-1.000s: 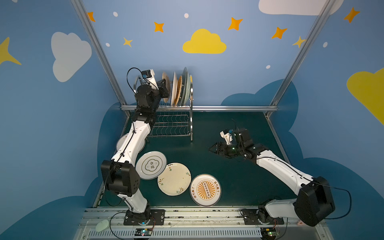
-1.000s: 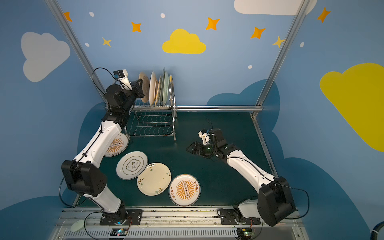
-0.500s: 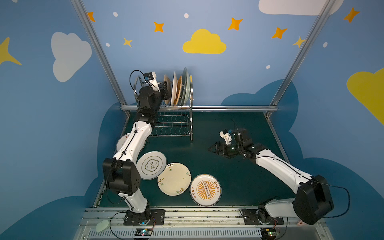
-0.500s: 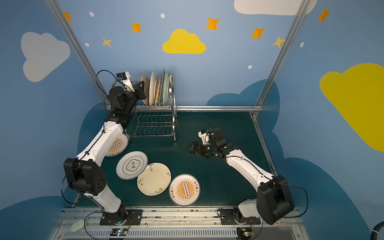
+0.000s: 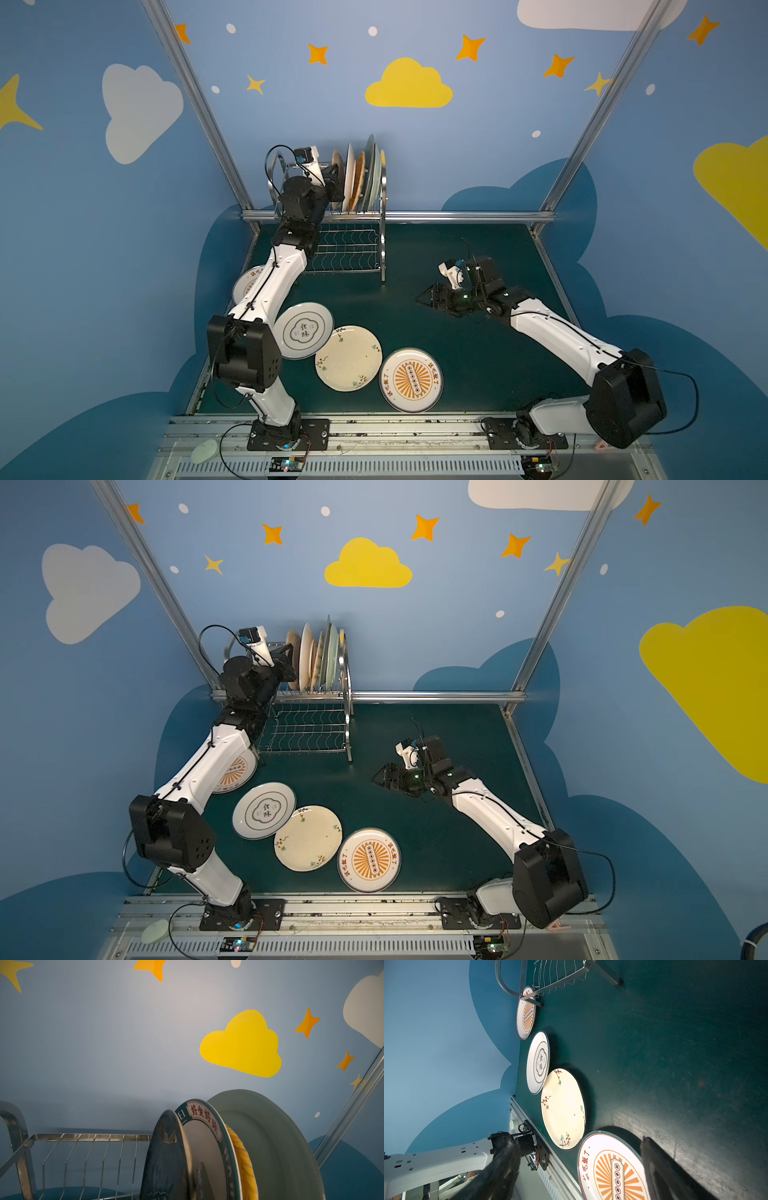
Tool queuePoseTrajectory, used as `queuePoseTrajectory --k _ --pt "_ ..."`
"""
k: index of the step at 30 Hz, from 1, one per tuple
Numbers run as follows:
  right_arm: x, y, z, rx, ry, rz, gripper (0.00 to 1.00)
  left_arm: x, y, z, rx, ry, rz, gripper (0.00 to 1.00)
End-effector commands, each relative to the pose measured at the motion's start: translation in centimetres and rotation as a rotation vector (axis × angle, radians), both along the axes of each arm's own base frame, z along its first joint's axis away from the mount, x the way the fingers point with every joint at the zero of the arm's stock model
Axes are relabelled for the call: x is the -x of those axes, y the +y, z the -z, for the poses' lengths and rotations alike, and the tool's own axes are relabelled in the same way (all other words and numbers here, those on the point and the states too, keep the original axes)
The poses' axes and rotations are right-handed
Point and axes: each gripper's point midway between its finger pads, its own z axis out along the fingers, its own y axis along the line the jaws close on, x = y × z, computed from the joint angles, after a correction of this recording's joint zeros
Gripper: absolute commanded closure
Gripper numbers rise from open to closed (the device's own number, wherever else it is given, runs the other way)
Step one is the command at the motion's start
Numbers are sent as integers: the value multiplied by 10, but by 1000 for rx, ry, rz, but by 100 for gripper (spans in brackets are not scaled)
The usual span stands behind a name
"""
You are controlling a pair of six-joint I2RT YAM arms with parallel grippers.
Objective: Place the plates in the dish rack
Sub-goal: 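Lower the dark plate into the top slots beside the HAO SHI plate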
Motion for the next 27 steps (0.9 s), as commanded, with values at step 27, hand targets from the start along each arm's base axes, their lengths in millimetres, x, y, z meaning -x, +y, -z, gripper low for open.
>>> queuePoseTrajectory --k 27 --pt "1 5 -11 -26 -14 -9 11 23 2 -1 18 -54 -3 83"
